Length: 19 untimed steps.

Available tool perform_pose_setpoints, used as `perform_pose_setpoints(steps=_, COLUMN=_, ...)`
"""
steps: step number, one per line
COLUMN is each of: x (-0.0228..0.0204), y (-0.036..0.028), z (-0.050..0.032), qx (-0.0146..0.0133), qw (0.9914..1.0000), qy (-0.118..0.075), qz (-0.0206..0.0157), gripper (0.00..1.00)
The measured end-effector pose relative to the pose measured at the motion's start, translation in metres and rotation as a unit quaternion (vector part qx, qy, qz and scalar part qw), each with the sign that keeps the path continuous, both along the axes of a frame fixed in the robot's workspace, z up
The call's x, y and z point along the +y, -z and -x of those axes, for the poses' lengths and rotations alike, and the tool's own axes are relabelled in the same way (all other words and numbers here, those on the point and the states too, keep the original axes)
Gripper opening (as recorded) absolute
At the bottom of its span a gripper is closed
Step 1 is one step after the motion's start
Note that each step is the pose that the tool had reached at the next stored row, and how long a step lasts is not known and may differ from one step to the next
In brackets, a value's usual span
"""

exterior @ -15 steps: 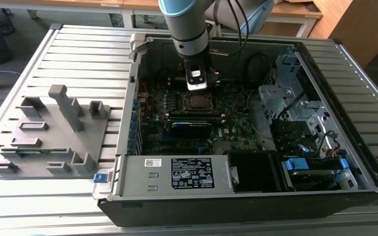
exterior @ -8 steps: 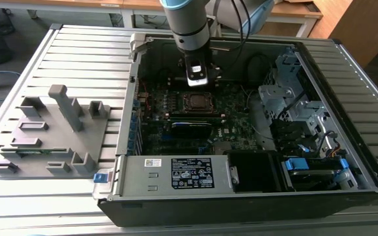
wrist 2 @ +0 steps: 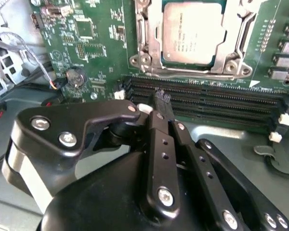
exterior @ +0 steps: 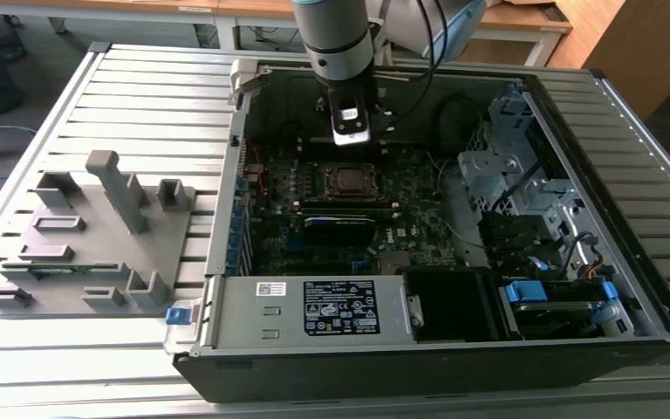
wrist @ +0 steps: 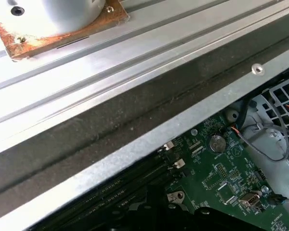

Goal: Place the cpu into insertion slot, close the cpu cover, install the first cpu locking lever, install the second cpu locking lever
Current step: 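Install the first cpu locking lever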

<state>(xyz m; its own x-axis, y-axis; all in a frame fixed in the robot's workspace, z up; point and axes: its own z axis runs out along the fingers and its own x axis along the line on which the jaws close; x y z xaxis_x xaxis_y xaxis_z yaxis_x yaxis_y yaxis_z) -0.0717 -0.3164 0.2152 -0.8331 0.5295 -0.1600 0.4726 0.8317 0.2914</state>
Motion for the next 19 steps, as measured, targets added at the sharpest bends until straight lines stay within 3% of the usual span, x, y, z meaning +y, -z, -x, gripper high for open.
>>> perform_pose_setpoints(steps=4, x=0.0001, y=0.0000, z=0.0000, qx=0.0001, qw=1.00000, qy=0.000, qz=0.0016, gripper=0.11)
perform_pose_setpoints(steps=5, x=0.0000, y=-0.0001, z=-0.0001, qx=0.0008, qw=0.99997, qy=0.000, qz=0.0083, gripper=0.11)
perform_pose_setpoints(steps=7, x=0.0001, y=0.0000, z=-0.0002, qx=0.0033, qw=0.99965, qy=0.000, qz=0.0264, gripper=0.11)
perform_pose_setpoints(steps=11, x=0.0000, y=0.0000, z=-0.0003, qx=0.0144, qw=0.99797, qy=0.000, qz=0.0621, gripper=0.11)
perform_pose_setpoints(steps=12, x=0.0000, y=0.0000, z=-0.0003, qx=0.0157, qw=0.99766, qy=0.000, qz=0.0666, gripper=0.11)
perform_pose_setpoints(steps=16, x=0.0000, y=0.0001, z=-0.0003, qx=0.0169, qw=0.99756, qy=0.000, qz=0.0677, gripper=0.11)
perform_pose_setpoints(steps=17, x=0.0000, y=0.0002, z=-0.0005, qx=0.0206, qw=0.99752, qy=-0.001, qz=0.0674, gripper=0.11)
perform_pose_setpoints(steps=19, x=0.0000, y=0.0006, z=-0.0013, qx=0.0321, qw=0.99726, qy=-0.001, qz=0.0666, gripper=0.11)
